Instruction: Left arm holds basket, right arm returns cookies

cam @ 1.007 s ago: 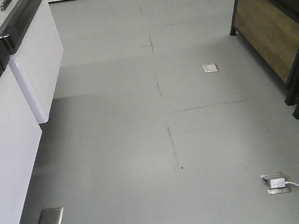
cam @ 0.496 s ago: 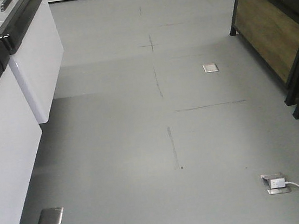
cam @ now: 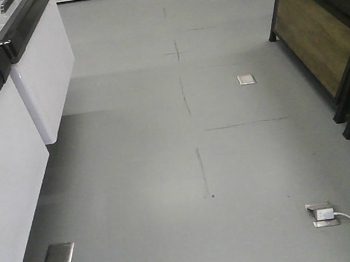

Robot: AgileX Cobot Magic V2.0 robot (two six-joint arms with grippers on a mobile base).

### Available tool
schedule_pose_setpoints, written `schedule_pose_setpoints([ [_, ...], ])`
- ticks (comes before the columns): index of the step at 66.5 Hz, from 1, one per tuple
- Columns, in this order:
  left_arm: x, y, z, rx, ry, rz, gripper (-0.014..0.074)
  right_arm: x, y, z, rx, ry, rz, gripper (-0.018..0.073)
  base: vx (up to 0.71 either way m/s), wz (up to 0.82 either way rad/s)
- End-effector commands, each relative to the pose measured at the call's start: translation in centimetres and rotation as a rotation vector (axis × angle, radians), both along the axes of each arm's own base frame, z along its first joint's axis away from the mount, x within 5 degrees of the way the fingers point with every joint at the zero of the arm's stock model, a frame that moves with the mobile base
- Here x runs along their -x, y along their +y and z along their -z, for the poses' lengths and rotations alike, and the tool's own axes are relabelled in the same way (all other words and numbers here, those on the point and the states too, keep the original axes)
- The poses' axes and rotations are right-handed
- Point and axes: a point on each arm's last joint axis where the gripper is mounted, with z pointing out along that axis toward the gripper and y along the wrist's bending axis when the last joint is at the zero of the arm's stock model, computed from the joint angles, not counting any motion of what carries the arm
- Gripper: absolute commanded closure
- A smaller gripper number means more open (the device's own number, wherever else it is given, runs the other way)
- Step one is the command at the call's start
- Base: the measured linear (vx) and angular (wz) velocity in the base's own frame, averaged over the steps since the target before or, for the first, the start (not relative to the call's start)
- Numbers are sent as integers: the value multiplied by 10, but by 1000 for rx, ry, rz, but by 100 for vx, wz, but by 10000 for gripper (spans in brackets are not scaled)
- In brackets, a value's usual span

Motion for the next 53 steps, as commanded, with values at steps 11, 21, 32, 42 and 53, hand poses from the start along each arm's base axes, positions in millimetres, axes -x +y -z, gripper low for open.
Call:
schedule_pose_setpoints([
  [11, -3, -1, -27, 167, -72, -40, 178, 0, 0, -2, 23, -72, 5, 566, 0, 0],
  [21, -15, -1, -54, 229, 8, -60, 178, 0, 0, -2, 23, -72, 5, 566, 0, 0],
  [32, -42, -1, -73, 227, 178, -80, 178, 0, 0, -2, 23, -73, 5, 566, 0, 0],
  [42, -68, 17, -80, 337, 192, -209, 178, 0, 0, -2, 23, -73, 5, 566, 0, 0],
  [53, -79, 43, -88, 488, 177, -327, 178, 0, 0, -2, 23, -73, 5, 566, 0, 0],
])
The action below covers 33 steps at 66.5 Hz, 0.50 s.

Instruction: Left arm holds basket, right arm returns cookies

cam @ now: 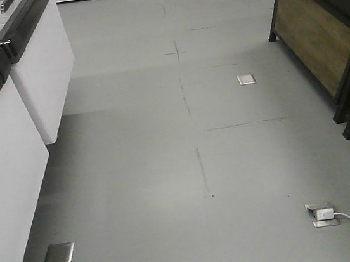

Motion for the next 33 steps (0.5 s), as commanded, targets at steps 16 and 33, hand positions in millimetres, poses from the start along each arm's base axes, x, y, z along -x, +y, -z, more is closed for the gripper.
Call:
schedule_pose_setpoints([
  [16, -7, 67, -42, 256, -138, -223, 178, 0, 0, -2, 23, -74, 5, 566, 0, 0],
  [33, 21, 120, -81, 407, -361, -370, 178, 0, 0, -2, 23, -74, 5, 566, 0, 0],
])
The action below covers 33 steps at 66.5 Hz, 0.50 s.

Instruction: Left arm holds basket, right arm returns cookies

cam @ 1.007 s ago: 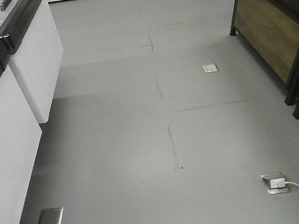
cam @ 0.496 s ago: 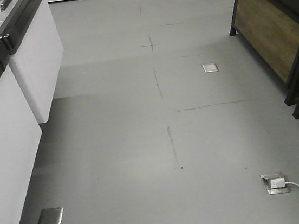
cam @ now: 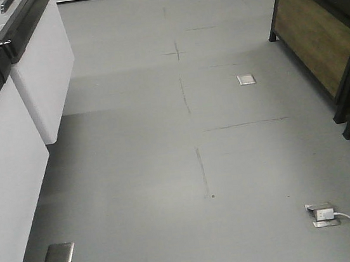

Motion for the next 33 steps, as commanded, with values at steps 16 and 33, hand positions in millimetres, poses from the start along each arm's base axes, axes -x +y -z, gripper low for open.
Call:
schedule_pose_setpoints([
  [16, 33, 59, -35, 136, -306, -135, 178, 0, 0, -2, 23, -74, 5, 566, 0, 0],
  [33, 28, 100, -22, 242, -493, -128, 167, 0, 0, -2, 23, -74, 5, 566, 0, 0],
])
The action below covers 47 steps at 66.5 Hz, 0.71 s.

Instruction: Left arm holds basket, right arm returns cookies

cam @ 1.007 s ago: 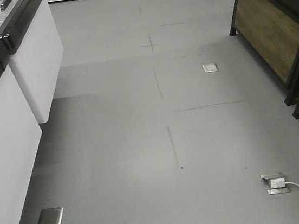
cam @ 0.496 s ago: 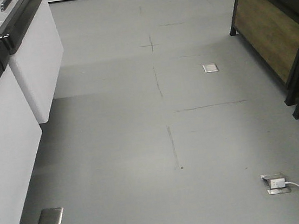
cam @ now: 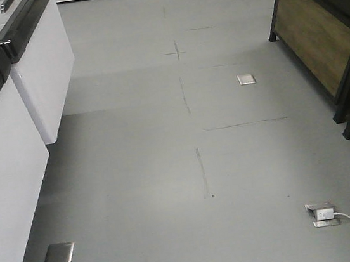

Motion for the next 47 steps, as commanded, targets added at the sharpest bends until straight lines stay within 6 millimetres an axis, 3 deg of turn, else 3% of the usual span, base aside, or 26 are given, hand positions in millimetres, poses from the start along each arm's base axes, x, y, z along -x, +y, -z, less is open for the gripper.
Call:
schedule_pose_setpoints([
  [1, -2, 5, -18, -12, -155, -3, 163, 0, 0, -2, 23, -74, 5, 566, 0, 0],
  [13, -9, 25, -4, -34, -178, 2, 85, 0, 0, -2, 23, -73, 5, 566, 0, 0],
  [28, -18, 45, 20, 79, -198, 11, 4, 0, 0, -2, 23, -73, 5, 566, 0, 0],
  [47, -31, 66, 38, 184, -283, 39, 2, 0, 0, -2, 23, -73, 5, 566, 0, 0],
])
